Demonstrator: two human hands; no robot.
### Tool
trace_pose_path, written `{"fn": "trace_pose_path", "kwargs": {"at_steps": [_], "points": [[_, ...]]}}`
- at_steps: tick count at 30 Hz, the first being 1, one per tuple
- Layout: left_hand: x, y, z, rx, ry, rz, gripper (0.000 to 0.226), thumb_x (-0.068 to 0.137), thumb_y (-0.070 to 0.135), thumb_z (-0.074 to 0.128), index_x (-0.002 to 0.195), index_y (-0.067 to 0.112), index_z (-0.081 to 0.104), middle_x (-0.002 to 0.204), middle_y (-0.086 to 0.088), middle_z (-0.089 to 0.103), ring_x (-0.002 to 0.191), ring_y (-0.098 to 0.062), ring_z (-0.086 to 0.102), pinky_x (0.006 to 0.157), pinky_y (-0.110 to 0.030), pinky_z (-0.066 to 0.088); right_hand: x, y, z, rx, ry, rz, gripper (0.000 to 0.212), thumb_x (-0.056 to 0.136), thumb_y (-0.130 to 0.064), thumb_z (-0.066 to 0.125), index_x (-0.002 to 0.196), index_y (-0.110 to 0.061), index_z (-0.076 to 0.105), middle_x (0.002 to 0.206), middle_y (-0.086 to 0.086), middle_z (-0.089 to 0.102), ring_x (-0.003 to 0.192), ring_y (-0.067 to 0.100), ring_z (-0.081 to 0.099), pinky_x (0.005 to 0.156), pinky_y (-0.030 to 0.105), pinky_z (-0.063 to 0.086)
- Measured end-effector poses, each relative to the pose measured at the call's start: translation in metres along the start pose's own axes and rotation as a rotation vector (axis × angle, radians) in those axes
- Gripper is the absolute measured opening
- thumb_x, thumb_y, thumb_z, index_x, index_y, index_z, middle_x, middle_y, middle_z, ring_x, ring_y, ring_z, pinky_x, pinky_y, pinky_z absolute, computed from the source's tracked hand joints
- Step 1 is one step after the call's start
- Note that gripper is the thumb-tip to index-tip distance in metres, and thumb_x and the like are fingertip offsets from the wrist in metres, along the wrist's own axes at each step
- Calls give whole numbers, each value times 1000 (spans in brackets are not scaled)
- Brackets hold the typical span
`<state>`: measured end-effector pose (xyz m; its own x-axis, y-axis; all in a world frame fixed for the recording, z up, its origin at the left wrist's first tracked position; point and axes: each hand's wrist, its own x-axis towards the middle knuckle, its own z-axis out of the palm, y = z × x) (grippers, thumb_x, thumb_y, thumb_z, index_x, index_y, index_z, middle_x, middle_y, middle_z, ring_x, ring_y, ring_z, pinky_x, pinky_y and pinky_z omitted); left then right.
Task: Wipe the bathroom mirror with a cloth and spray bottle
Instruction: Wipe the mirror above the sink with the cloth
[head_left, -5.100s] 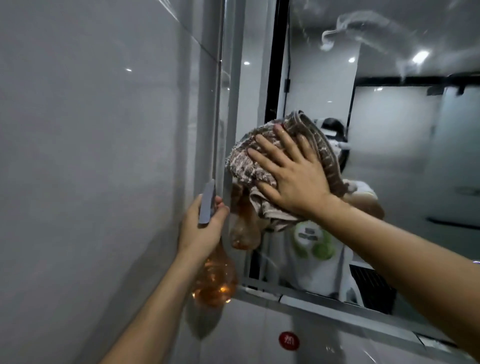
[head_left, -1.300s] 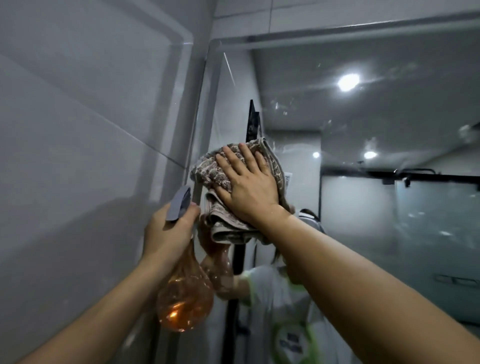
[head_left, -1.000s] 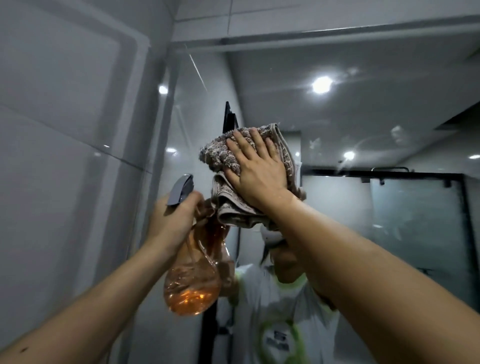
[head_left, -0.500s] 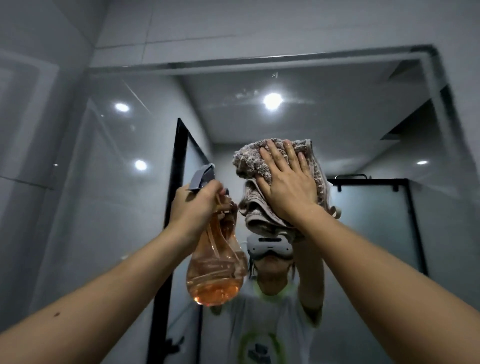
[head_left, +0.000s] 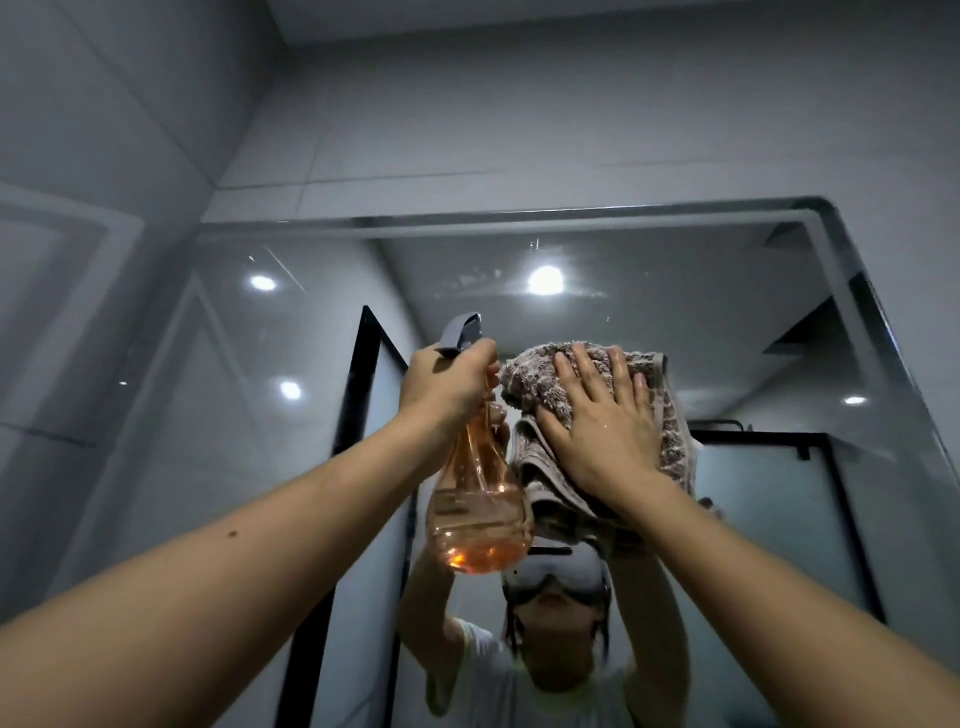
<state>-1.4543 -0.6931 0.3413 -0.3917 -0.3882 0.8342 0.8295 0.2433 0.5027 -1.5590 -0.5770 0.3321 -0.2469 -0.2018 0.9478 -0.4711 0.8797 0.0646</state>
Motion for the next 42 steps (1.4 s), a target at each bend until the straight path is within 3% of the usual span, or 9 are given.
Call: {"fn": "trace_pose_path", "kwargs": {"at_steps": [4,6,11,15,19,24,28,32,42], "points": [[13,-4,-7,8,-16,-17,12,80,15,56,71,8,60,80,-11,63,63,-22,58,44,-20,48,11,-11,1,14,24,10,65,92,-58,19,143,-32,-12,147,-12,-25,136,21,-29,103,37,-22],[18,-7,-7,27,-38,-8,12,73,21,60,69,9,60,78,-10,63,66,-24,58,57,-30,53,10,-9,5,11,53,8,65,92,-59,19,144,-32,-11,143,-13,-27,136,19,-28,105,36,-21],[20,-6,-1,135,-142,6,22,54,36,54,65,19,58,77,-6,59,75,-19,54,67,-31,38,8,-9,7,26,80,18,66,92,-59,20,145,-33,-8,152,-11,-19,138,18,-26,107,36,-19],[18,-6,1,109,-79,38,16,56,35,52,54,20,58,64,-1,58,71,-22,55,74,-36,43,7,-8,7,28,74,12,65,92,-58,20,144,-32,-9,152,-10,-20,138,18,-26,107,36,-19],[17,-7,2,66,-34,61,17,53,30,57,59,17,66,77,-7,66,84,-27,63,89,-48,49,6,-8,8,19,73,18,65,92,-59,19,144,-32,-10,152,-10,-20,138,18,-26,108,36,-18],[16,-9,4,14,-133,-14,15,53,30,57,52,21,69,79,-7,64,80,-24,58,72,-39,43,6,-7,6,10,81,45,68,91,-62,18,143,-33,-14,152,-11,-19,138,19,-24,110,38,-16],[23,-6,12,0,-124,-7,14,69,27,57,71,14,61,81,-8,62,76,-20,59,59,-30,51,18,13,-3,26,104,186,71,89,-64,17,143,-31,-16,152,-8,-21,137,28,-25,108,46,-19],[35,-6,22,-69,-100,-22,15,80,15,51,69,13,62,79,-6,66,80,-22,63,75,-40,55,37,25,-17,82,102,350,74,87,-65,20,144,-30,-13,153,-4,-20,134,40,-27,106,57,-19],[69,16,5,-159,-182,-140,10,83,10,45,83,5,54,76,-7,58,75,-21,58,56,-27,54,89,3,-21,-39,125,203,78,84,-72,16,144,-32,-10,154,0,-16,137,38,-21,109,48,-17]]}}
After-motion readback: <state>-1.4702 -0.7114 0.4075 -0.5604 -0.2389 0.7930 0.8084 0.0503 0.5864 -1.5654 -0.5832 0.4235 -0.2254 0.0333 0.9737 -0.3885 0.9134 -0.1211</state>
